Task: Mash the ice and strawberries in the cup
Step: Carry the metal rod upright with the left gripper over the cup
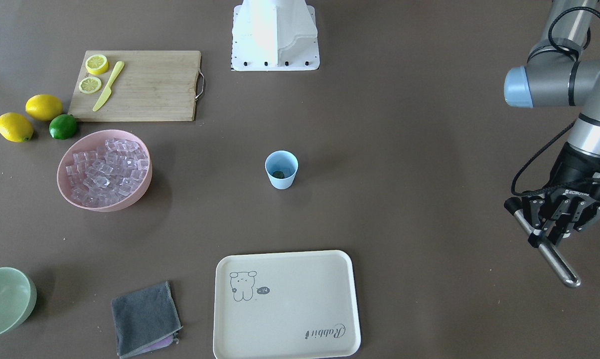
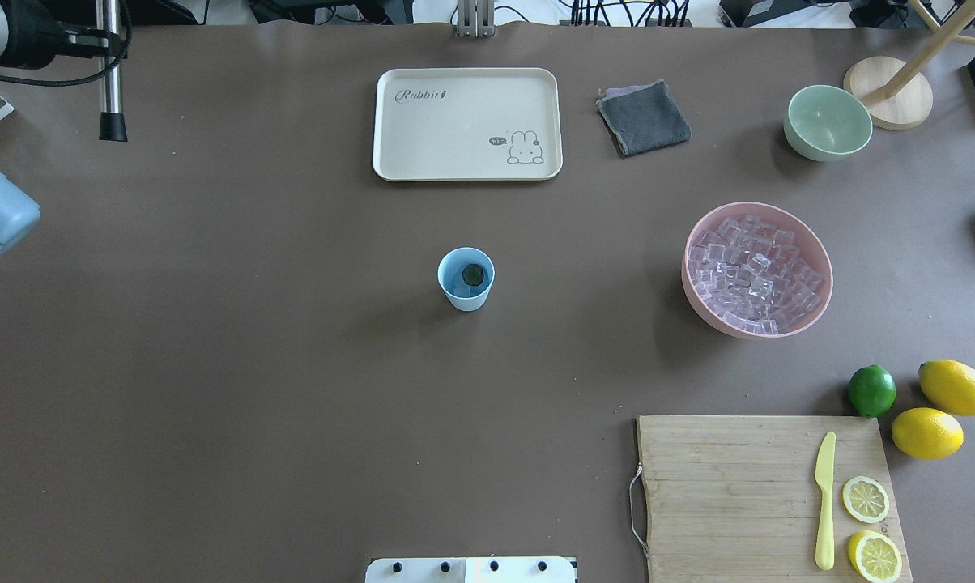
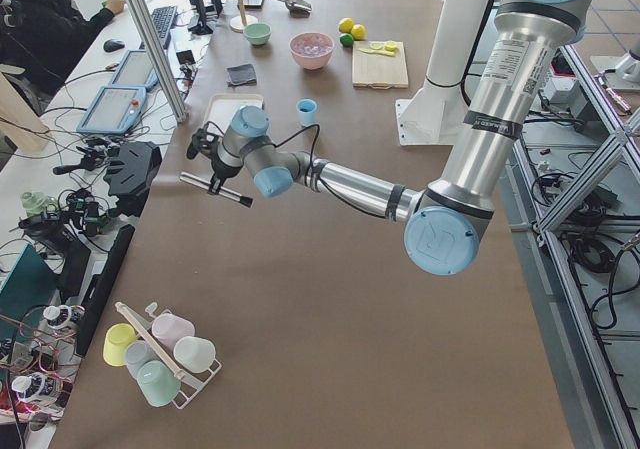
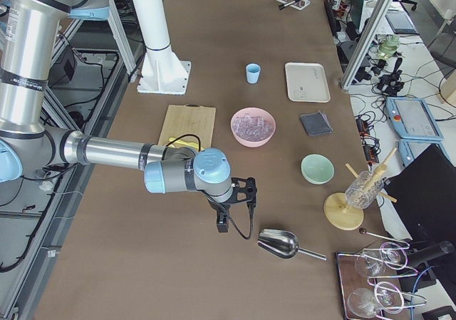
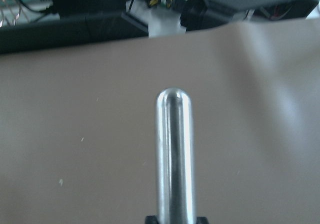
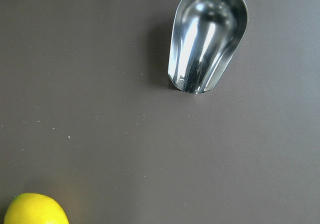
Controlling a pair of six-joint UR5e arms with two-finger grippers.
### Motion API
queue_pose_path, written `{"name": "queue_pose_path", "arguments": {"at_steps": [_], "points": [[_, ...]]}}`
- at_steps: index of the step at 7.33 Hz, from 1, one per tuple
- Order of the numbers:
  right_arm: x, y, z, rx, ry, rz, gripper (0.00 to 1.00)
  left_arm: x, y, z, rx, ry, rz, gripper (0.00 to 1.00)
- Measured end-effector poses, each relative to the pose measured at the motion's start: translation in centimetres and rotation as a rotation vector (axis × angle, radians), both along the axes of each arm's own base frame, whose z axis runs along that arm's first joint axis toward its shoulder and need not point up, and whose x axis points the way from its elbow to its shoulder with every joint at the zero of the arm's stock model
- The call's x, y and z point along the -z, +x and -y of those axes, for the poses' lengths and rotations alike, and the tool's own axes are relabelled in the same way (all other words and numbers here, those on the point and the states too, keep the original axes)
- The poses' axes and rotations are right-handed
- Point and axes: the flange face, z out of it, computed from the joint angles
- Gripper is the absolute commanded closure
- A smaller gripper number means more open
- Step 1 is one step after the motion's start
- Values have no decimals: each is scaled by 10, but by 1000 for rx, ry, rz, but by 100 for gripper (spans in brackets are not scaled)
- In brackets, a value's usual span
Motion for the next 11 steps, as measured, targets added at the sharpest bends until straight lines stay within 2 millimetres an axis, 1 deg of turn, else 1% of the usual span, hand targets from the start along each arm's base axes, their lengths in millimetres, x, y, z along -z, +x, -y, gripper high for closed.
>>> {"name": "queue_pose_path", "arguments": {"at_steps": [1, 2, 3, 4, 5, 6, 7, 9, 10, 11], "points": [[1, 0, 1, 0, 2, -1, 0, 49, 51, -19, 72, 78, -26, 74], [1, 0, 1, 0, 1, -1, 0, 92, 107, -43, 136, 141, -56, 74], [1, 0, 1, 0, 2, 0, 0, 128, 155, -68, 207, 191, -61, 74], [1, 0, 2, 1, 5, 0, 0, 157, 191, -91, 265, 223, -40, 74], [1, 0, 5, 1, 5, 0, 0, 183, 219, -113, 308, 244, -26, 74], [0, 0, 5, 1, -1, -1, 0, 201, 238, -132, 334, 254, -37, 75], [-3, -1, 5, 1, -11, -3, 0, 213, 256, -150, 348, 261, -52, 75], [-5, -1, 2, 1, -22, -1, 0, 219, 302, -198, 386, 293, -52, 75], [-6, -1, 0, 2, -25, -1, 0, 218, 321, -219, 409, 302, -56, 75], [-8, -1, 0, 3, -27, -1, 0, 214, 338, -232, 436, 302, -61, 74]]}}
